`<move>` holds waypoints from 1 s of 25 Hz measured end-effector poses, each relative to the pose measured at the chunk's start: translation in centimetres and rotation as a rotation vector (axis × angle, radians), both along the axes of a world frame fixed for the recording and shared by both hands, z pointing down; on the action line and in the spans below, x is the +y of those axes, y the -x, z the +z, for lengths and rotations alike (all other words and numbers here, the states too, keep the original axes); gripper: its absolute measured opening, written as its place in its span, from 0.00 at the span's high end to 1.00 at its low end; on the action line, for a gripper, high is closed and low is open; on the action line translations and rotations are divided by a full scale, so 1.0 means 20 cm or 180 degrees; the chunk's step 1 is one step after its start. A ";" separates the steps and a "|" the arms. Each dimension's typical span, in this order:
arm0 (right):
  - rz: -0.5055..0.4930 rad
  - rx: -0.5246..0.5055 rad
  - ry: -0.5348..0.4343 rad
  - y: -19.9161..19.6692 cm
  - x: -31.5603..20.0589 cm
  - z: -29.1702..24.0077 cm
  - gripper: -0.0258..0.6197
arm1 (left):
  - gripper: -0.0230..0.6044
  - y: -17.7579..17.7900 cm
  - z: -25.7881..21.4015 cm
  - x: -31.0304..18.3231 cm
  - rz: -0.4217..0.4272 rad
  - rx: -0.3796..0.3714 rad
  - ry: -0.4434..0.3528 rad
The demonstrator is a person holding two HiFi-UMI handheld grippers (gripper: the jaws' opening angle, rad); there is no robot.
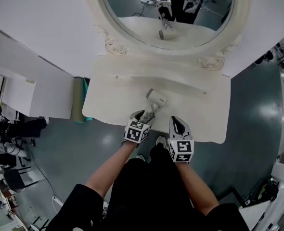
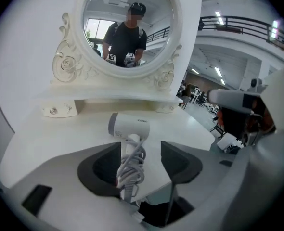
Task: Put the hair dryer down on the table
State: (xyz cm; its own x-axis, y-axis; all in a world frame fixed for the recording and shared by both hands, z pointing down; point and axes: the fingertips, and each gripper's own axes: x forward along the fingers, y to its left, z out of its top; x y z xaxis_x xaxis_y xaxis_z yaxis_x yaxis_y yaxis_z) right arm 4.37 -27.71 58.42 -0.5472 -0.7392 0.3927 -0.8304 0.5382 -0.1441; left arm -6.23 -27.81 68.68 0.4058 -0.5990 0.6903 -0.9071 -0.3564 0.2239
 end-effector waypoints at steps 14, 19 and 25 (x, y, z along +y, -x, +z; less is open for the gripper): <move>0.0068 -0.0285 -0.0238 0.25 0.49 -0.43 0.93 | 0.75 0.07 -0.67 0.52 -0.0139 0.0302 -0.0925; 0.0078 -0.0233 -0.0443 0.31 0.68 -0.57 0.93 | 0.87 0.10 -0.83 0.72 -0.0213 0.0573 -0.1042; 0.0136 -0.0167 -0.0468 0.32 0.82 -0.58 0.93 | 0.94 0.14 -1.04 0.86 -0.0269 0.0512 -0.1496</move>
State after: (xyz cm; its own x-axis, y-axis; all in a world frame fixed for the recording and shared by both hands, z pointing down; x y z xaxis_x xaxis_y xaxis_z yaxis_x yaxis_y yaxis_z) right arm -2.13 -11.40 46.73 -0.5310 -0.8096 0.2502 -0.8464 0.5211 -0.1103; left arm -9.01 -10.53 47.95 0.4216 -0.8654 0.2706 -0.9043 -0.3792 0.1963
